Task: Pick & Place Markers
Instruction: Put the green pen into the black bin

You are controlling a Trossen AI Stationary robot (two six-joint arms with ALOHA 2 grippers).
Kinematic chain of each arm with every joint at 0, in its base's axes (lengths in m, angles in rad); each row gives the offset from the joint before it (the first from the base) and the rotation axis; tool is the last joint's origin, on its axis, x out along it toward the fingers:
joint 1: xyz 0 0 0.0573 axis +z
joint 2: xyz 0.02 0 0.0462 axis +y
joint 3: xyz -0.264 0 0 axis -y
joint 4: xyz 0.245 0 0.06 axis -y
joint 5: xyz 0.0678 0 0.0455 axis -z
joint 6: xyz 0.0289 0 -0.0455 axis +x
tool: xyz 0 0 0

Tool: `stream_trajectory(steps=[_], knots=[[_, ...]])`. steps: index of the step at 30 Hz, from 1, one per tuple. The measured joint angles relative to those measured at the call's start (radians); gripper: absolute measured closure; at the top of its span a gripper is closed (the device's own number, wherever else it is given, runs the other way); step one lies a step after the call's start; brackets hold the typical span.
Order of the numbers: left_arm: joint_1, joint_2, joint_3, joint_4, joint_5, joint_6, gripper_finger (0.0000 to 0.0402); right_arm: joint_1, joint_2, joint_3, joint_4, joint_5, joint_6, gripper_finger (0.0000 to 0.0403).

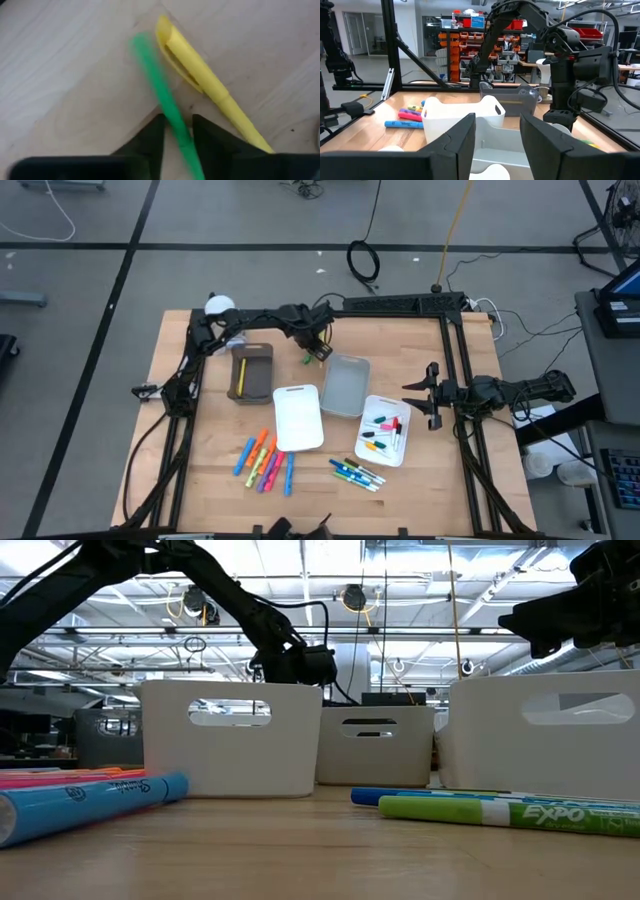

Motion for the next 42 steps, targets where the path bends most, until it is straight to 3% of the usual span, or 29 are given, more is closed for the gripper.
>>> stream_trajectory(steps=[4,8,12,23,28,35,42], knots=[[0.014,0.000,0.000,-0.012,0.004,-0.005,0.0380,0.000,0.000,0.000,0.000,0.000,0.000,0.0261],[0.027,-0.020,-0.003,-0.019,0.032,0.006,0.0368,0.000,0.000,0.000,0.000,0.000,0.000,0.0261],[0.027,-0.081,-0.011,-0.068,-0.032,0.021,0.0371,0.000,0.000,0.000,0.000,0.000,0.000,0.0261],[-0.025,-0.394,-0.004,-0.203,-0.217,-0.006,0.0375,0.000,0.000,0.000,0.000,0.000,0.000,0.0261],[-0.123,-0.528,-0.005,-0.445,-0.387,-0.154,0.0378,0.000,0.000,0.000,0.000,0.000,0.000,0.0261],[-0.301,-0.626,-0.005,-0.782,-0.540,-0.555,0.0375,0.000,0.000,0.000,0.000,0.000,0.000,0.0261],[-0.403,-0.637,-0.103,-0.790,-0.545,-0.727,0.0381,0.000,0.000,0.000,0.000,0.000,0.000,0.0261]])
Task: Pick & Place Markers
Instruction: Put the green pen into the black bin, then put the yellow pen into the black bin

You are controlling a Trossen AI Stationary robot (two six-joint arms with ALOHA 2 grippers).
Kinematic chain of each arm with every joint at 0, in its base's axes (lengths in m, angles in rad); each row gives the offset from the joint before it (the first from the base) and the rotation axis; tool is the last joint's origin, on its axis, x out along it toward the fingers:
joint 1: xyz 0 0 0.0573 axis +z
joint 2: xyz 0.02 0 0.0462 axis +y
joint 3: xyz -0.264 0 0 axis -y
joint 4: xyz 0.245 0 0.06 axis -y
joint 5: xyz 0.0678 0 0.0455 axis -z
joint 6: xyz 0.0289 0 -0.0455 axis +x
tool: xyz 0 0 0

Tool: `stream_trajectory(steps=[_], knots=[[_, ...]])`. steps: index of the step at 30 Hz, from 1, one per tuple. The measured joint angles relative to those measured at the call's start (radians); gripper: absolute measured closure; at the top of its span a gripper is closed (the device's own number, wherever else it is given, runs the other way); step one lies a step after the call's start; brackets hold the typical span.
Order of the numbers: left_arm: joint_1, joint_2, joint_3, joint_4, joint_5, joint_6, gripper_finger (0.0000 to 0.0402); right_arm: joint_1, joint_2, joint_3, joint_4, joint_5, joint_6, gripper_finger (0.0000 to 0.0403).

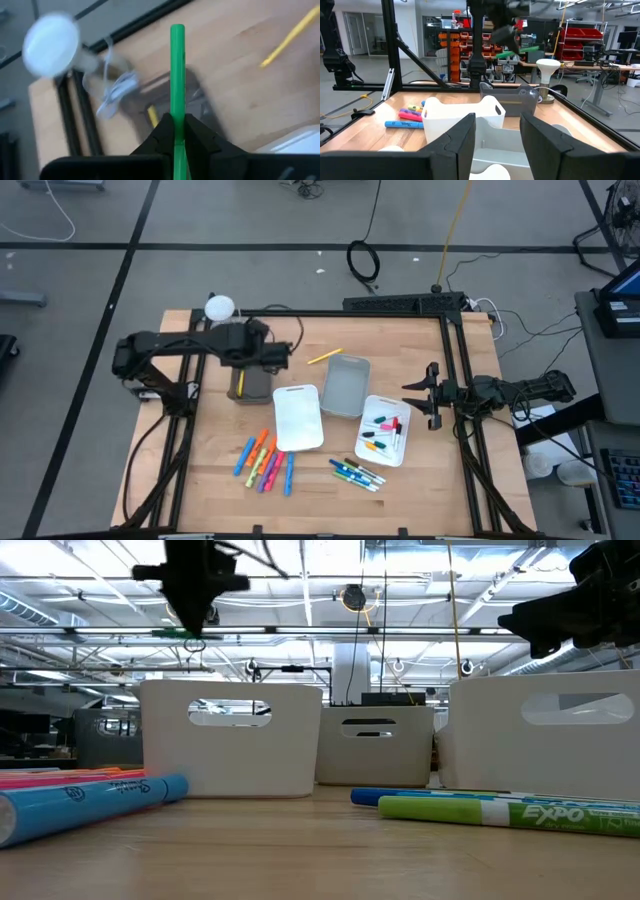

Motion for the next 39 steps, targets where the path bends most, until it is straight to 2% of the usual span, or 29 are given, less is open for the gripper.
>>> stream_trajectory(steps=[4,10,15,18,25,31,35,39], knots=[[0.009,-0.010,-0.154,0.049,0.039,-0.062,0.0380,0.000,0.000,0.000,0.000,0.000,0.000,0.0261],[0.073,-0.064,-0.397,0.353,0.180,0.017,0.0370,0.000,0.000,0.000,0.000,0.000,0.000,0.0261],[0.143,-0.073,-0.513,0.469,0.246,0.073,0.0377,0.000,0.000,0.000,0.000,0.000,0.000,0.0261],[0.162,-0.072,-0.548,0.533,0.330,0.128,0.0358,0.000,0.000,0.000,0.000,0.000,0.000,0.0261],[0.165,-0.073,-0.554,0.540,0.352,0.174,0.0287,0.000,0.000,0.000,0.000,0.000,0.000,0.0261],[0.165,-0.079,-0.531,0.536,0.355,0.209,0.0244,0.000,0.000,0.000,0.000,0.000,0.000,0.0261],[0.165,-0.079,-0.452,0.536,0.362,0.284,0.0231,0.000,0.000,0.000,0.000,0.000,0.000,0.0261],[0.164,-0.080,-0.327,0.584,0.314,0.396,0.0238,0.000,0.000,0.000,0.000,0.000,0.000,0.0261]])
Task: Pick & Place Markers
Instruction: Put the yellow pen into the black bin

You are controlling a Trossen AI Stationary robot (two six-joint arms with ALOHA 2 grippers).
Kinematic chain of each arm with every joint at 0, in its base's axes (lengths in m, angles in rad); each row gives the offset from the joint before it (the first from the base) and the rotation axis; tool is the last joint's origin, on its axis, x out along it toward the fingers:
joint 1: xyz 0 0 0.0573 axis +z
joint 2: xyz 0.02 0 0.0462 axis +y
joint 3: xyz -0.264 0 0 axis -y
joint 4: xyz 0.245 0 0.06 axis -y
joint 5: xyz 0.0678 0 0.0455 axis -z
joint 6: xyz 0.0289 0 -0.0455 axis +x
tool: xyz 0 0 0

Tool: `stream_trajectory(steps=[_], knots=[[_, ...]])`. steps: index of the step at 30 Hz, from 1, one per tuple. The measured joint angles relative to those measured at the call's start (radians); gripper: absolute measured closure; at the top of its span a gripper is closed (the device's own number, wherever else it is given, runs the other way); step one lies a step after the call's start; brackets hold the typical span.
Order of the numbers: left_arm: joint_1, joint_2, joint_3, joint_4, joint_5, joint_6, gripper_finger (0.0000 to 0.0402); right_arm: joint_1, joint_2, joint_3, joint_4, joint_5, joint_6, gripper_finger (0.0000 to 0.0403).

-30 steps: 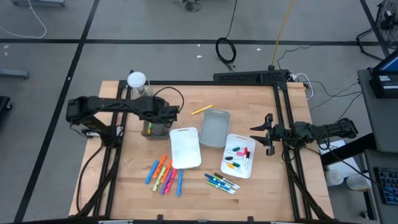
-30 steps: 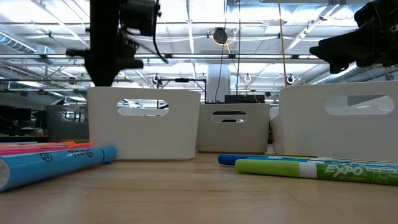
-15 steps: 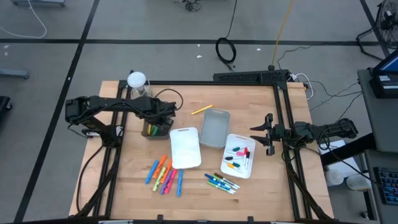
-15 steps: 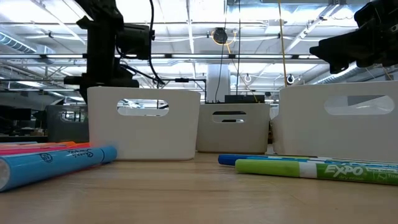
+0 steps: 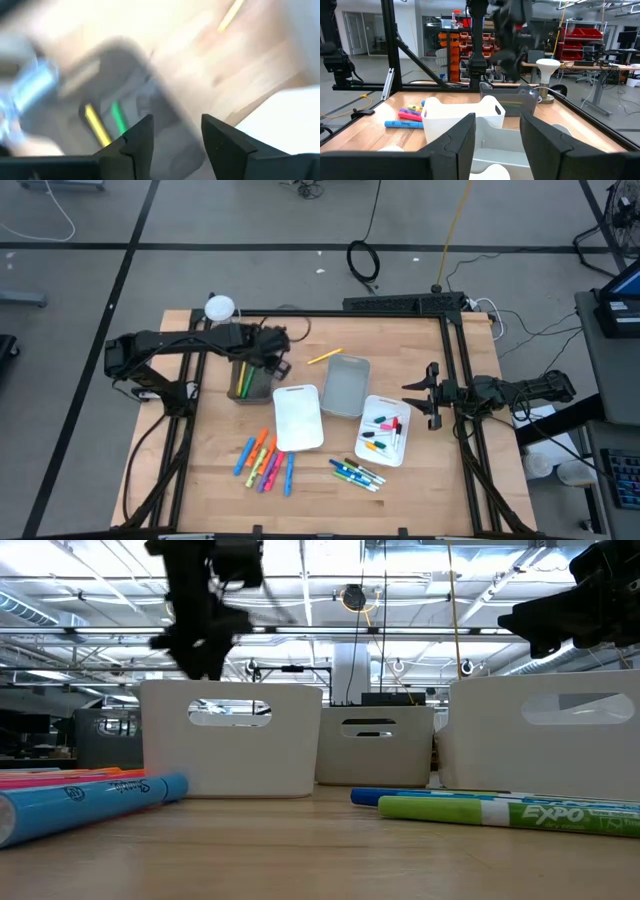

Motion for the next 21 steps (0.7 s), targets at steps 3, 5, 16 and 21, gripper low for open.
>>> stream_trajectory(steps=[3,5,16,21], knots=[[0.004,-0.001,0.075,0.164,-0.053,0.103,0.0246,0.000,0.000,0.000,0.000,0.000,0.000,0.0261],[0.013,-0.001,0.115,0.280,-0.053,0.229,0.0248,0.000,0.000,0.000,0.000,0.000,0.000,0.0261],[0.086,0.279,0.362,0.251,0.133,0.602,0.0165,0.000,0.000,0.000,0.000,0.000,0.000,0.0261],[0.117,0.424,0.388,0.238,0.221,0.680,0.0135,0.000,0.000,0.000,0.000,0.000,0.000,0.0261]])
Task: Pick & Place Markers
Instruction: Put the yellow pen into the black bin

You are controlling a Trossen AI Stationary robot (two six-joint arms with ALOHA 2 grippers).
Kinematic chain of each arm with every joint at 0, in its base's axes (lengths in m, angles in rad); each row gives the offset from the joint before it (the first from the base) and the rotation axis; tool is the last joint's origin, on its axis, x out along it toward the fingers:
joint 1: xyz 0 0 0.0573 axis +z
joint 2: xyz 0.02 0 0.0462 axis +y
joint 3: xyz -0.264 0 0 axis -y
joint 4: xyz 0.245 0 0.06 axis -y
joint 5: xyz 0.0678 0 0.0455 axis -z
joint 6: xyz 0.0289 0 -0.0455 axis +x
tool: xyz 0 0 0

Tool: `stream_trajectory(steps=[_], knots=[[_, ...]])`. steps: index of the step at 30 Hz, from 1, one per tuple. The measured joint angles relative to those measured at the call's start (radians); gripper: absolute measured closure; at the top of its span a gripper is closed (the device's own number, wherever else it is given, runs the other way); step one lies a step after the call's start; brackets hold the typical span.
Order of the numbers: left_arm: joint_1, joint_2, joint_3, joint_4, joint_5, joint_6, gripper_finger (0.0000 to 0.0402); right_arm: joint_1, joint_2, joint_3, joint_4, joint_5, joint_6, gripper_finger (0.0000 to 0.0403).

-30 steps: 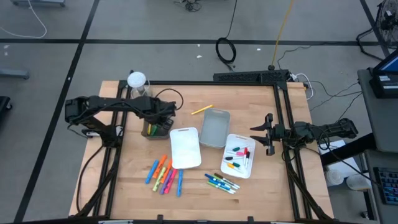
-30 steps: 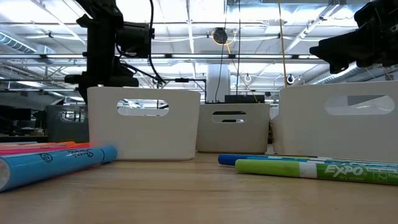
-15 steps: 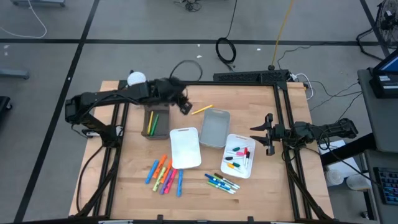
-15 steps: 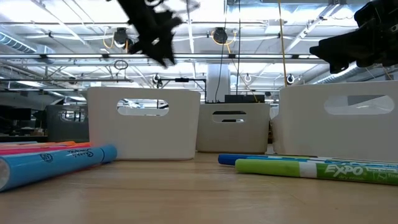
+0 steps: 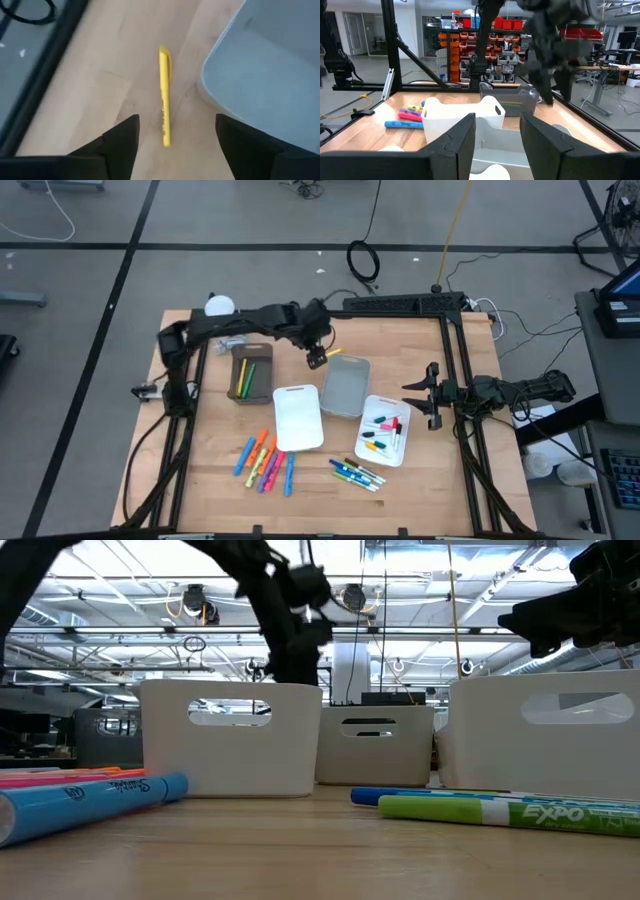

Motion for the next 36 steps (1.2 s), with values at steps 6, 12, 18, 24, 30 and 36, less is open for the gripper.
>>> stream_trajectory(steps=[6,12,18,24,30,36], knots=[[0.034,0.128,0.001,0.006,0.006,0.018,0.0149,0.000,0.000,0.000,0.000,0.000,0.000,0.0261],[0.048,0.197,0.001,0.008,0.012,0.009,0.0170,0.000,0.000,0.000,0.000,0.000,0.000,0.0261],[0.046,0.235,-0.001,0.003,0.014,0.017,0.0179,0.000,0.000,0.000,0.000,0.000,0.000,0.0261],[0.048,0.232,0.000,-0.003,0.044,0.034,0.0178,0.000,0.000,0.000,0.000,0.000,0.000,0.0261],[0.059,0.232,0.000,-0.060,0.046,0.029,0.0212,0.000,0.000,0.000,0.000,0.000,0.000,0.0261],[0.073,0.232,-0.002,-0.098,0.133,0.031,0.0264,0.000,0.000,0.000,0.000,0.000,0.000,0.0261]])
